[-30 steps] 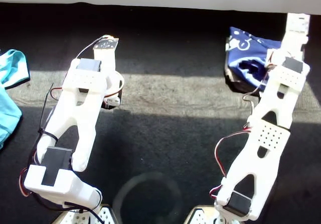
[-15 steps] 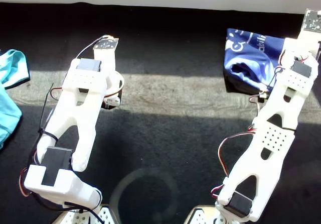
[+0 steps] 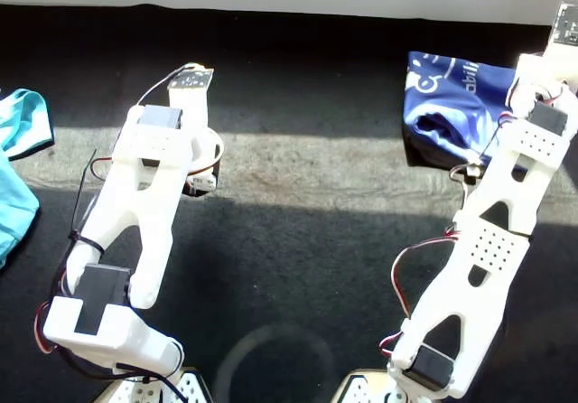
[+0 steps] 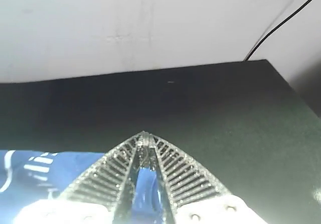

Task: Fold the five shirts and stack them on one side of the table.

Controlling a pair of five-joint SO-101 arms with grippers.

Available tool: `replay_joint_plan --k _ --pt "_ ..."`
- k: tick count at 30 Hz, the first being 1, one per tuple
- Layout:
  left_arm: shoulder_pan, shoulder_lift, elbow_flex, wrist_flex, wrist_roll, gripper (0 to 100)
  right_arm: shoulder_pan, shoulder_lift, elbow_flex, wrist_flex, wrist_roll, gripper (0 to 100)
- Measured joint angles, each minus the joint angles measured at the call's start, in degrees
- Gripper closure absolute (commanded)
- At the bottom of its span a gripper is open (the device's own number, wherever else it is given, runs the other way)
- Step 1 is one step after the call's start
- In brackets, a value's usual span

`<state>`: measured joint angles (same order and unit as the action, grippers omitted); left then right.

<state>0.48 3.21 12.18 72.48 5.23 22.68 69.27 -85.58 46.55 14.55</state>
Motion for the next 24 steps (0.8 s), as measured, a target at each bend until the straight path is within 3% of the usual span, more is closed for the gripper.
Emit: replay_joint_plan --k 6,11,24 --pt "0.0 0.0 0.0 0.0 0.0 99 -2.5 -0.1 -5.2 17.9 0.0 99.2" --pt "0.0 0.0 0.0 0.0 0.0 99 -2.7 0.5 -5.4 20.6 0.0 99.2" --pt "0.0 0.0 0.0 0.0 0.0 99 1.2 12.0 -4.3 -9.7 0.0 99.2"
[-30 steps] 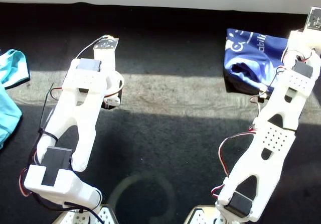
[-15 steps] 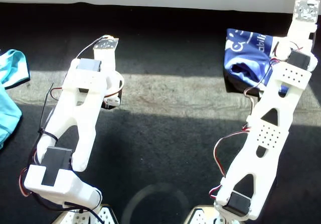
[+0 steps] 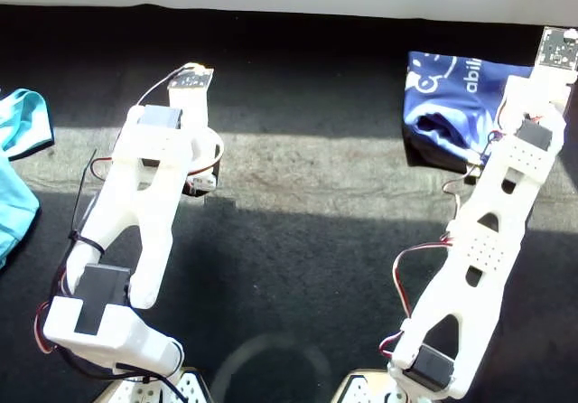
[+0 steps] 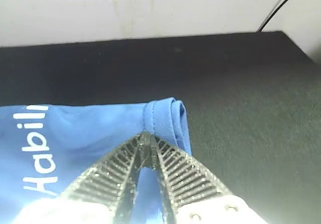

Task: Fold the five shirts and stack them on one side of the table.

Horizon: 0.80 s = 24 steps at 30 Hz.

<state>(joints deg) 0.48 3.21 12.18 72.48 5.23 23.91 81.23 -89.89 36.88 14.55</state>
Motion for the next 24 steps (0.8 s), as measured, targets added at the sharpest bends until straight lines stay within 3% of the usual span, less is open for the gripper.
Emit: replay_joint_plan --k 8,16,24 --pt "0.0 0.0 0.0 0.0 0.0 99 -1.4 4.0 3.8 -14.9 0.0 99.2" --pt "-2.5 0.0 0.0 0.0 -0.3 99 -1.3 4.0 10.6 -16.5 0.0 99.2" --pt "-5.1 0.0 0.0 0.0 -5.8 99 -0.9 4.0 10.3 -15.7 0.0 99.2"
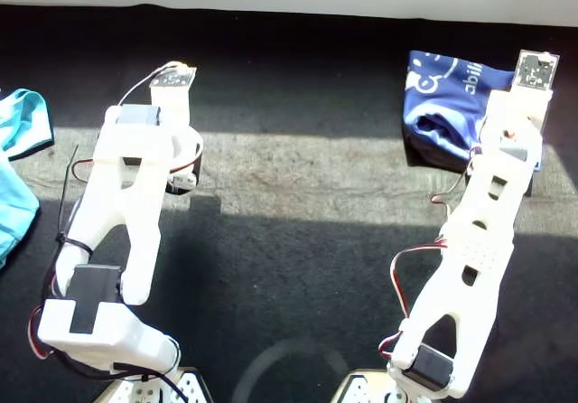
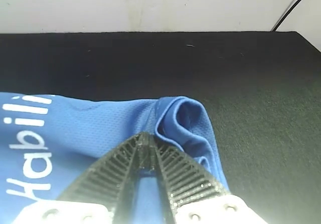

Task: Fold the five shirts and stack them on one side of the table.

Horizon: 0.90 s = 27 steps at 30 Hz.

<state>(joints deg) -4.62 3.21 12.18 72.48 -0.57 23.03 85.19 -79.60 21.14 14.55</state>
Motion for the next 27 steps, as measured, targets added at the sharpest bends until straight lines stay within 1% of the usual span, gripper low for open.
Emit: replay_joint_plan --k 3,8,12,15,18,25,27 --pt "-0.1 0.0 0.0 0.0 0.0 99 0.0 -1.0 -2.9 3.8 -1.5 99.2" --pt "-0.1 0.0 0.0 0.0 0.0 99 1.7 -5.6 -6.1 11.6 -9.3 99.2" --pt "-0.1 0.0 0.0 0.0 0.0 99 3.3 -7.1 -6.4 20.0 -10.2 99.2" --pt "-0.1 0.0 0.0 0.0 0.0 99 3.6 -7.1 -6.4 22.7 -8.9 99.2" --pt "-0.1 0.0 0.0 0.0 0.0 99 3.6 -7.1 -6.4 22.3 -7.7 99.2" --pt "-0.1 0.0 0.0 0.0 0.0 99 4.0 0.4 -6.4 6.3 -7.6 99.2" --pt "-0.1 0.0 0.0 0.0 0.0 99 4.5 2.6 -6.4 4.0 -7.3 99.2"
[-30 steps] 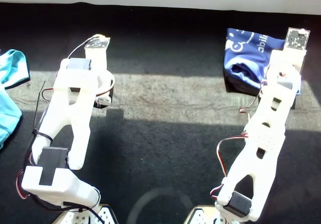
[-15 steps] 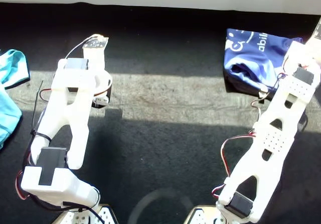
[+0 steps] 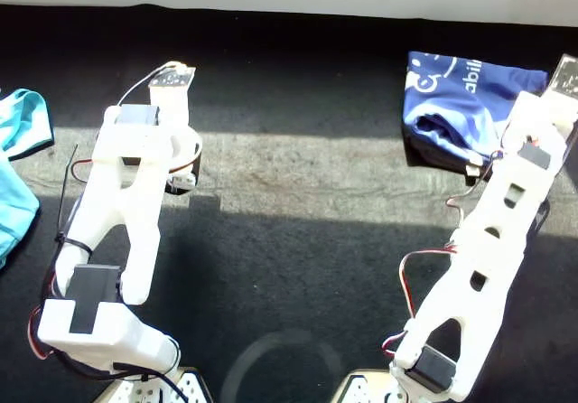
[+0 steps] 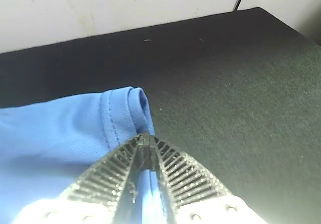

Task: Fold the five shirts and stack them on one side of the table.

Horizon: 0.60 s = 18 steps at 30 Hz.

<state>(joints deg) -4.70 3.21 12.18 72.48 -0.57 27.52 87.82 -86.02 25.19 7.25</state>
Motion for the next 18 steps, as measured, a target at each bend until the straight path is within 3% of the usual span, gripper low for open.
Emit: replay_joint_plan --k 8,11,18 --pt "0.0 0.0 0.0 0.0 0.0 99 2.3 1.1 -3.3 -0.1 0.0 99.2" --pt "0.0 0.0 0.0 0.0 0.0 99 2.7 0.3 -6.9 4.3 -1.1 99.2" --pt "0.0 0.0 0.0 0.0 0.0 99 2.9 -10.8 -7.4 20.7 -11.7 99.1"
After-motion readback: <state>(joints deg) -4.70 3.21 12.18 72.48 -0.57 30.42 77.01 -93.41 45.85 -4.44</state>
